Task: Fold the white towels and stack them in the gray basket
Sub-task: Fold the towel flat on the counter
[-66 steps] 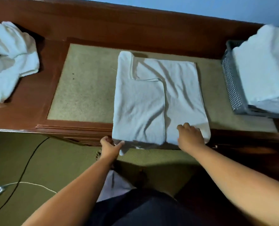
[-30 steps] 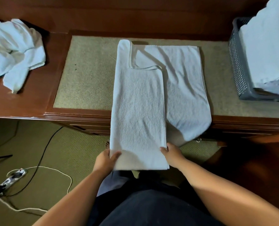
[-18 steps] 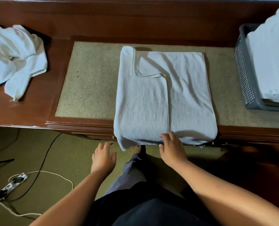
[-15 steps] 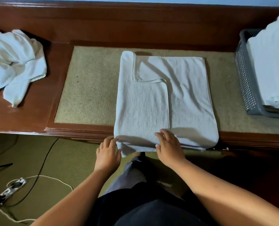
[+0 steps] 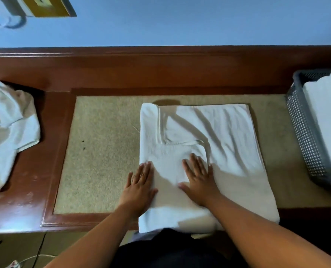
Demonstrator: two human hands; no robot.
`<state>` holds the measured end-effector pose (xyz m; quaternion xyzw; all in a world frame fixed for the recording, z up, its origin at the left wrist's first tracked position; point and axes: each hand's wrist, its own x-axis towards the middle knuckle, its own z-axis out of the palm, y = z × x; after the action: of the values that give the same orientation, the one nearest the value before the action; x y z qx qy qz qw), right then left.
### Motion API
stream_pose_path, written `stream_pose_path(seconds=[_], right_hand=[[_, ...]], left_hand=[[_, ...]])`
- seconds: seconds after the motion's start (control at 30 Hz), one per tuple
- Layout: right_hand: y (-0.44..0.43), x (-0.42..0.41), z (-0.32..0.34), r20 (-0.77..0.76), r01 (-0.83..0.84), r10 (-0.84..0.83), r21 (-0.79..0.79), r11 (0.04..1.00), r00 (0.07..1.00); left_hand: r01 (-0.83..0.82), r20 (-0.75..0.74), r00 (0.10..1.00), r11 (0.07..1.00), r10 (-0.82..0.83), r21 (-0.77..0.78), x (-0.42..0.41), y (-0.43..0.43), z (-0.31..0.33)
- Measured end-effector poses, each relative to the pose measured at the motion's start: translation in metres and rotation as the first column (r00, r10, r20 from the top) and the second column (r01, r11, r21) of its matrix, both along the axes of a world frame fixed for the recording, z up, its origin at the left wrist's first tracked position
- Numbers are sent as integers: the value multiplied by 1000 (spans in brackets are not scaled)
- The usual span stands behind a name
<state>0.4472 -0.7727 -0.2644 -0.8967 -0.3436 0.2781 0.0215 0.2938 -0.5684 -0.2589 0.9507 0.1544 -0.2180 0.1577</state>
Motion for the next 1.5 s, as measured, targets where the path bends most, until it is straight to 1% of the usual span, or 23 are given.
stream_pose_path(seconds=[0.2, 0.37, 0.53, 0.63, 0.7, 0.77, 0.9, 1.0, 1.1, 1.17, 1.2, 1.27, 1.3, 1.33, 1.37, 1.4, 1.5], right_hand=[[56, 81, -5, 25, 76, -75, -42, 996, 997], [104, 154, -9, 20, 209, -209, -15, 978, 978], [127, 185, -18, 39, 203, -202, -24, 979, 979], [111, 177, -22, 37, 184, -187, 64, 981, 982], [91, 164, -21, 19, 201, -205, 122, 972, 979], [68, 146, -21, 9, 222, -225, 112, 968, 974], [21, 111, -18, -16, 264, -263, 29, 964, 965], [-21, 89, -11, -60, 326, -326, 0, 945, 944], [-68, 72, -7, -53, 468, -469, -32, 883, 882], [-98, 66, -3, 7, 594, -595, -64, 802, 804], [-111, 63, 0, 42, 673, -672, -51, 738, 740], [-134, 60, 6, 68, 819, -817, 14, 574, 572], [-143, 60, 8, 67, 869, -869, 38, 493, 490], [-153, 60, 10, 65, 897, -898, 47, 439, 436], [-161, 60, 9, 61, 907, -907, 46, 419, 416], [-170, 62, 9, 50, 902, -902, 40, 431, 429], [-191, 66, 7, -43, 865, -864, 7, 501, 501]], left_hand=[[25, 24, 999, 999, -26, 38, 91, 62, -14], [49, 33, 998, 996, -51, 73, 166, 100, -19], [39, 56, 997, 994, -45, 104, 208, 113, -26], [31, 47, 998, 989, -38, 147, 206, 104, -26], [70, 54, 995, 987, -79, 142, 190, 95, -25], [123, 85, 987, 985, -133, 118, 164, 81, -27], [177, 125, 975, 982, -184, 62, 108, 33, -29], [201, 93, 975, 980, -200, 6, 72, -9, -26], [166, 55, 985, 985, -164, -45, 42, -45, -18], [130, 3, 991, 989, -130, -68, 29, -62, -10], [113, -36, 993, 991, -116, -73, 24, -68, -6], [77, -99, 992, 995, -84, -70, 15, -80, 2], [51, -113, 992, 996, -59, -75, 12, -84, 3], [16, -125, 992, 997, -26, -79, 9, -91, 6], [-21, -133, 991, 996, 9, -87, 6, -95, 7], [-55, -141, 989, 995, 43, -84, 4, -103, 9], [-148, -137, 981, 987, 138, -61, -2, -126, 13]])
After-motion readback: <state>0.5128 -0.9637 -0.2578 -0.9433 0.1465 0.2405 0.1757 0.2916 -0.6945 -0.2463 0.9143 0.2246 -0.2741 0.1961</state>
